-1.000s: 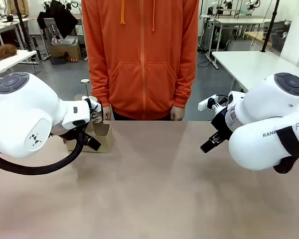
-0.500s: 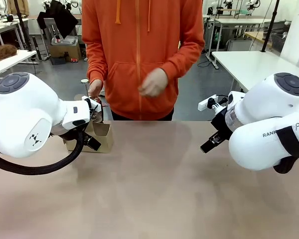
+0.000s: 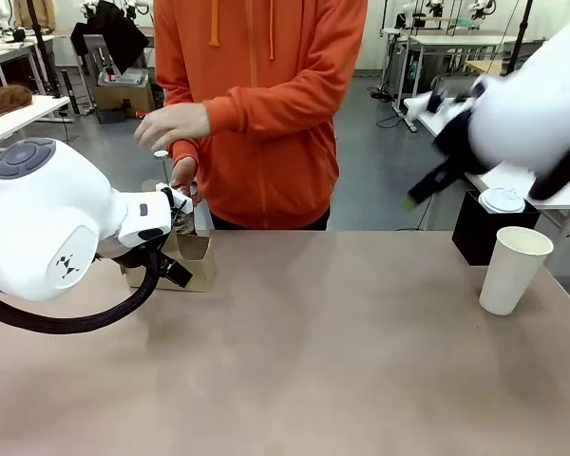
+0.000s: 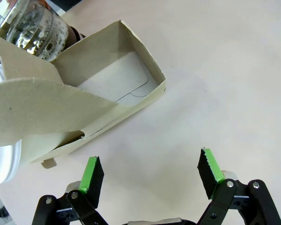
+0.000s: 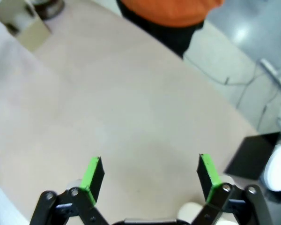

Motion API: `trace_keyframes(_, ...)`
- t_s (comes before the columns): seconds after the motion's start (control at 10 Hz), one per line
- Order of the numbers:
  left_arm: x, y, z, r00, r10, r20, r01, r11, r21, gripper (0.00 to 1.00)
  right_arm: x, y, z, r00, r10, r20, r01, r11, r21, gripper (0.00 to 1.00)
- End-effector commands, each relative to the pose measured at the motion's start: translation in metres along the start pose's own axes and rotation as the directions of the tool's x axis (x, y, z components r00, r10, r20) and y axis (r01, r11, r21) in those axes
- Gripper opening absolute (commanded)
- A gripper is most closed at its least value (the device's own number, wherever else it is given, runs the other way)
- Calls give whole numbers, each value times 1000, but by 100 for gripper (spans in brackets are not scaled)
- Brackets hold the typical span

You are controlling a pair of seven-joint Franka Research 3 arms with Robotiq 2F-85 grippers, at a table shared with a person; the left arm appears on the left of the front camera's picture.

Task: Pour a drink into a cup and package it in a carrier.
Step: Pick up the 600 ml Paper Cup and place it in the middle top area of the table.

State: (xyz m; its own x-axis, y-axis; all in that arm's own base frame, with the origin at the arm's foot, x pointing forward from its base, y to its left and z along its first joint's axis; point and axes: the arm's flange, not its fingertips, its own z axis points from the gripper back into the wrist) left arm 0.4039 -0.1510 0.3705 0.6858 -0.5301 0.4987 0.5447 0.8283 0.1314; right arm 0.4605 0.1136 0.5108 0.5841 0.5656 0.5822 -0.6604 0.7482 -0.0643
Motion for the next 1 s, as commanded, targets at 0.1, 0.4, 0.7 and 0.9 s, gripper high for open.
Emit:
trace_keyframes(0.1, 0, 0, 0, 1000, 0, 0, 0, 1000, 0, 100, -16, -103, 47, 991, 49, 127, -80, 963, 256, 100)
trace_keyframes(0.4, 0, 0, 0, 1000, 0, 0, 0, 1000, 0, 100, -101, -171, 71, 925, 33, 379, -180, 916, 359, 100)
trace_keyframes(0.7, 0, 0, 0, 1000, 0, 0, 0, 1000, 0, 100, -204, -218, 72, 759, 13, 652, -332, 868, 370, 100)
trace_keyframes(0.9, 0, 0, 0, 1000, 0, 0, 0, 1000, 0, 100, -243, -235, 55, 692, -28, 721, -355, 857, 374, 100)
